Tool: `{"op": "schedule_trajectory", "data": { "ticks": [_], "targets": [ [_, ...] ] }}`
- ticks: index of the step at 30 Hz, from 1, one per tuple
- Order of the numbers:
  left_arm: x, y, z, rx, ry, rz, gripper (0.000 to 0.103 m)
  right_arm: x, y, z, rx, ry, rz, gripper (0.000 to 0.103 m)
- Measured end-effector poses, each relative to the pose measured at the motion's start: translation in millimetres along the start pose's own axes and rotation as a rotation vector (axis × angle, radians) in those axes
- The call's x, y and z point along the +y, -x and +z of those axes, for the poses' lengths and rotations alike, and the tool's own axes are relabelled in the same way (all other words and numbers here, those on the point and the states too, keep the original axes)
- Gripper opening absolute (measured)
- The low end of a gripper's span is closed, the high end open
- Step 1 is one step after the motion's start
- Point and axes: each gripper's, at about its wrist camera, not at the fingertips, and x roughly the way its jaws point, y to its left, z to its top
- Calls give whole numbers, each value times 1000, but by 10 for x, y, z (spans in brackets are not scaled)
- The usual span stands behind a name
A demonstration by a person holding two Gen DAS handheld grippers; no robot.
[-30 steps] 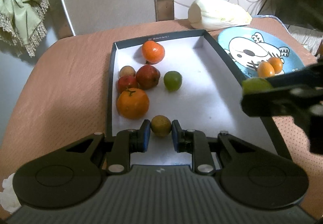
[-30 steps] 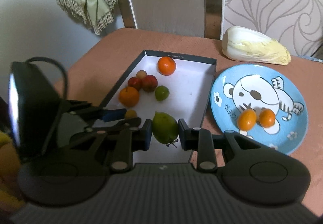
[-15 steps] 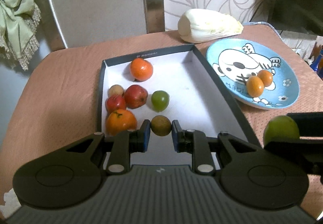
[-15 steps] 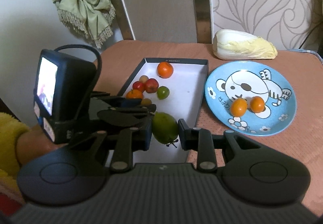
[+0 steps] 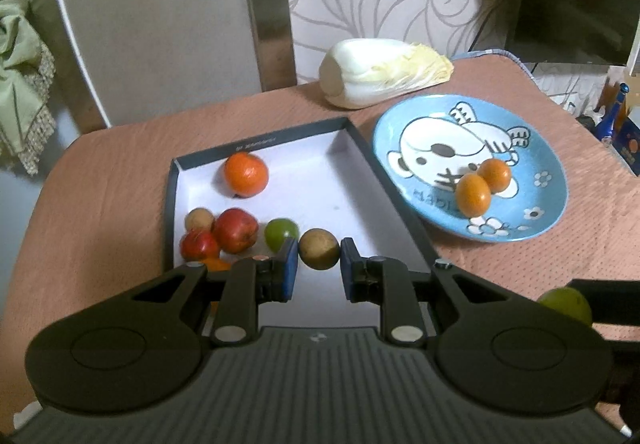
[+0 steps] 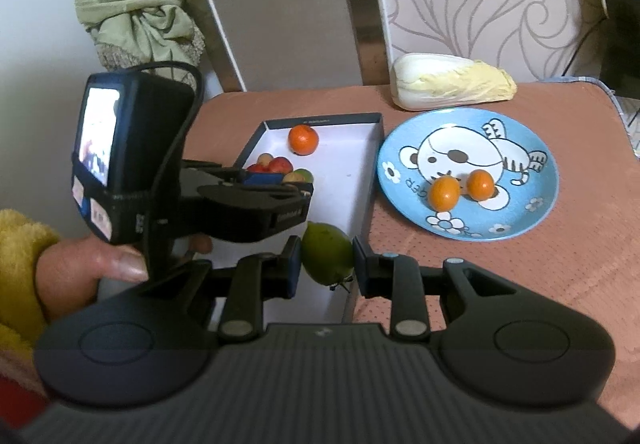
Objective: Organize fruits
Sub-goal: 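Place the brown fruit on the plate with the left tool while the right holds the green tomato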
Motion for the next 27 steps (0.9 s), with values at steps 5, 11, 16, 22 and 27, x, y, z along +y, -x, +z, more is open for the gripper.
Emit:
{"op": "schedule_trajectory", "data": {
  "ticks": [5,11,16,22,27],
  "targets": [
    [-83,-2,81,-12,-18,-14,27,-75,76,-30,-16,-28,-22,31],
    [-190,-23,183,-24,-33,-36,27,-155,143,-75,-23,-55,-49,31],
    [-303,-38,270,-35,-47,-60,27,-215,208,-117,-27,-75,-75,31],
    [-484,-127,413,-39,-66,-96,27,-305,301,-197,-28,-107,-117,31],
    [-658,-272,547,-35,-78,-118,27,-391,412,-288,-30,-140,-156,31]
  ]
}}
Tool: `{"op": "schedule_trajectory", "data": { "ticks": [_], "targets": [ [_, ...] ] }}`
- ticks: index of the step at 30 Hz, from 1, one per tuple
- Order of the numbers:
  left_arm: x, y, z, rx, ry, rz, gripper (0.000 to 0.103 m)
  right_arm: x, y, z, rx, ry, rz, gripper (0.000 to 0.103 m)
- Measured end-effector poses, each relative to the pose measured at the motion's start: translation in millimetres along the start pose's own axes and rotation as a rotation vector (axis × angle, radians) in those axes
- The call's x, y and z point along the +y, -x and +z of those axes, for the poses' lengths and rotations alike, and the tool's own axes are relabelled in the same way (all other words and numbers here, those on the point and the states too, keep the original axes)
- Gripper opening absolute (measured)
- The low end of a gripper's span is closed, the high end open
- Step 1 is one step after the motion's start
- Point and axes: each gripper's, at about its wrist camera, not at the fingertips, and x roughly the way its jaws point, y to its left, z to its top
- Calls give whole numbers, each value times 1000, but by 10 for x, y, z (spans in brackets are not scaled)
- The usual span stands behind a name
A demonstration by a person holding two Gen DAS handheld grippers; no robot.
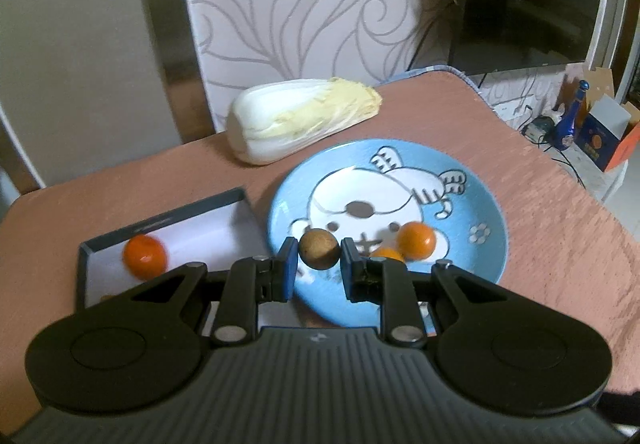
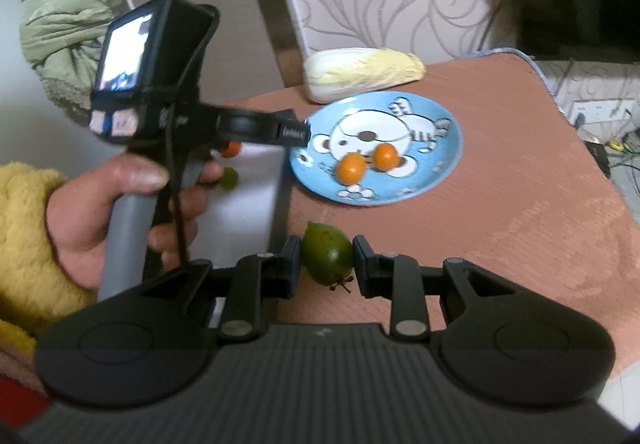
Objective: Organize fruits
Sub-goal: 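Place the brown fruit on the plate with the left tool while the right holds the green tomato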
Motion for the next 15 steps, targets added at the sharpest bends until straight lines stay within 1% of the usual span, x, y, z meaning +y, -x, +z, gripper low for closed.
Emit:
{"op": "schedule_trajectory", "data": {
  "ticks": [4,9,15],
  "targets": [
    [-132,-182,85,15,-9,-18,27,-91,99,-59,-8,-31,-39,31],
    [-300,-386,134,25,-31,-22,27,-218,231,-130,-25,-71,-93,31],
    [-445,-559,176,26,-57,-31,27,-340,315,-211,-25,-112,-141,31]
  ]
}}
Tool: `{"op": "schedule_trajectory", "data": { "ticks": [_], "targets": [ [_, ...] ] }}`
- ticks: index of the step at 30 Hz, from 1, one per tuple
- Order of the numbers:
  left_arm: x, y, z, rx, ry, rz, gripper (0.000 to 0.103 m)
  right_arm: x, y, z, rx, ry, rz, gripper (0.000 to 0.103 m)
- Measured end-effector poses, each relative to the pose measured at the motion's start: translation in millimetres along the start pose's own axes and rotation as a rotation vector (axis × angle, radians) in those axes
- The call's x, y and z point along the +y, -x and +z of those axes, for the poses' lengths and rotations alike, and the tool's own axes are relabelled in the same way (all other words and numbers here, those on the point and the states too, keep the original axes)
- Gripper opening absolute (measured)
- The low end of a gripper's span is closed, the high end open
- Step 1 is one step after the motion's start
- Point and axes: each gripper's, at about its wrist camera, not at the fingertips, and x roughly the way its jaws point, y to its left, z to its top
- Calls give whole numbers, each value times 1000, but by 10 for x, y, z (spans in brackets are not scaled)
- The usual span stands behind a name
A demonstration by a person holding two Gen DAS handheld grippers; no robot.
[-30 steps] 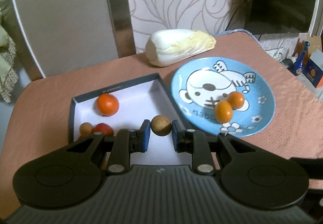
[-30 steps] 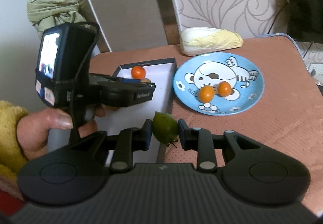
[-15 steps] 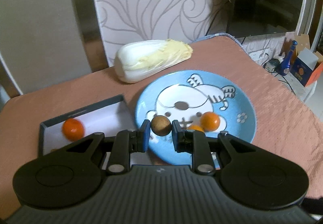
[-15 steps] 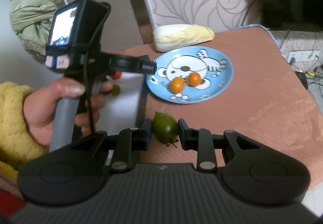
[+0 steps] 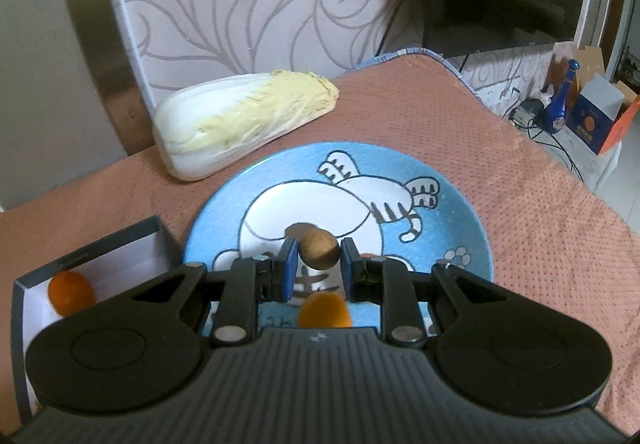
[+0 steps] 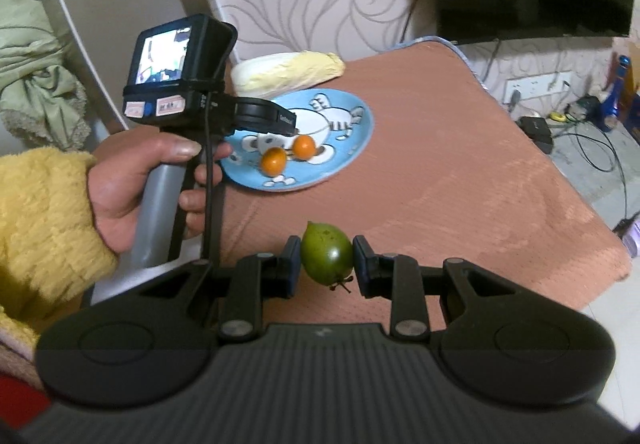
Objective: Organize fruits
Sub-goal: 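Place the brown fruit on the plate with the left tool while the right holds the green tomato, then lower the green tomato onto the blue plate and open the right tool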
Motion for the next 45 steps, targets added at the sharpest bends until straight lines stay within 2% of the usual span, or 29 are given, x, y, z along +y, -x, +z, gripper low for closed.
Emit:
{"op": "schedule_trajectory", "data": {
  "ticks": [8,13,18,24,31,40,45],
  "targets": [
    [-95,-47,43,-18,-24,-4,28,-53,20,-45,6,-19,-16,31],
    [-87,25,60,-39,-26,-1,50,-21,8,-27,6,-9,-5,31],
    [-32,136,70,-49,-17,-3,56,-9,-32,9,3,2,11,31],
    [114,390,-14,-65,13,-6,58,-9,-120,91,-7,9,27,31],
    [329,793,-283,-88,32,1,58,2,-294,254,-36,5,56,31],
    [470,1102,-538,-78,67,27,60,189,-696,501,-38,85,98,31],
    [522,1189,-609,-75,80,46,63,211,-995,589,-15,114,79,32]
  ]
}}
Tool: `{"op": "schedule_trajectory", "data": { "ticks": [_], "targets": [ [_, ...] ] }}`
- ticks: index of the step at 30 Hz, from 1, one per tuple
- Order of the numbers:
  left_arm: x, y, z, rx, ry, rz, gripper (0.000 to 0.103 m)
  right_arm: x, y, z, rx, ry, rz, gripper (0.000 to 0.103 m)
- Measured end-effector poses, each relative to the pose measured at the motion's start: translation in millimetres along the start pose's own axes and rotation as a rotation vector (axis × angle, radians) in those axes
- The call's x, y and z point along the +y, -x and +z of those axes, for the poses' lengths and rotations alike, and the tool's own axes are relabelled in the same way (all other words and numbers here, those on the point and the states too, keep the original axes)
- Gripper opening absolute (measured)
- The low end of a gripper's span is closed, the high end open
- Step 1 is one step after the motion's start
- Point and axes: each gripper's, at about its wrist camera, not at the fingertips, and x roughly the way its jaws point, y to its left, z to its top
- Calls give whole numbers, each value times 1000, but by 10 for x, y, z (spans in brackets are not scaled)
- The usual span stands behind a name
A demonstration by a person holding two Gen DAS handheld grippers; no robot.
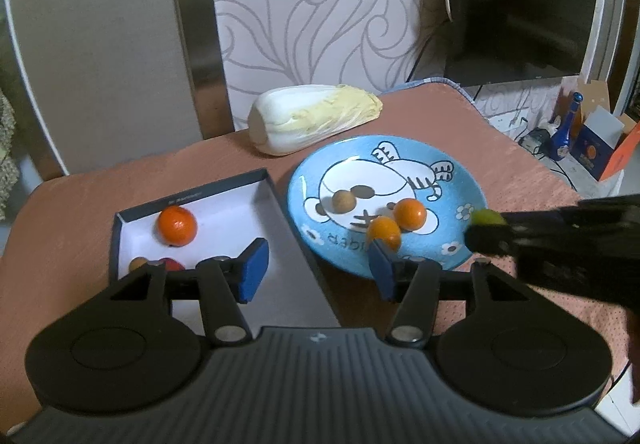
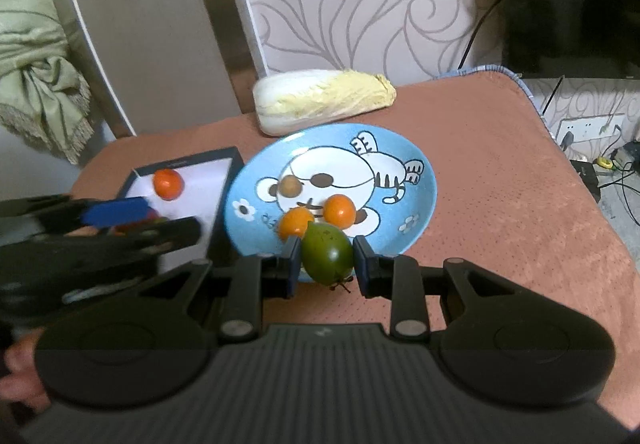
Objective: Organize fruits
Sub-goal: 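Lower the green tomato onto the blue plate and open the right tool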
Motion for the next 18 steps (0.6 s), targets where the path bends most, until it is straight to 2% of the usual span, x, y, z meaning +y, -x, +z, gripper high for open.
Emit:
{"op": "schedule_trajectory", "data": {
  "ticks": [9,18],
  "targets": [
    [32,73,-23,-11,-3,15,64,-115,-406,102,36,-12,-47,32],
    [40,46,-22,0,-3,11,64,-203,-529,142,23,-12,-127,33]
  ]
}}
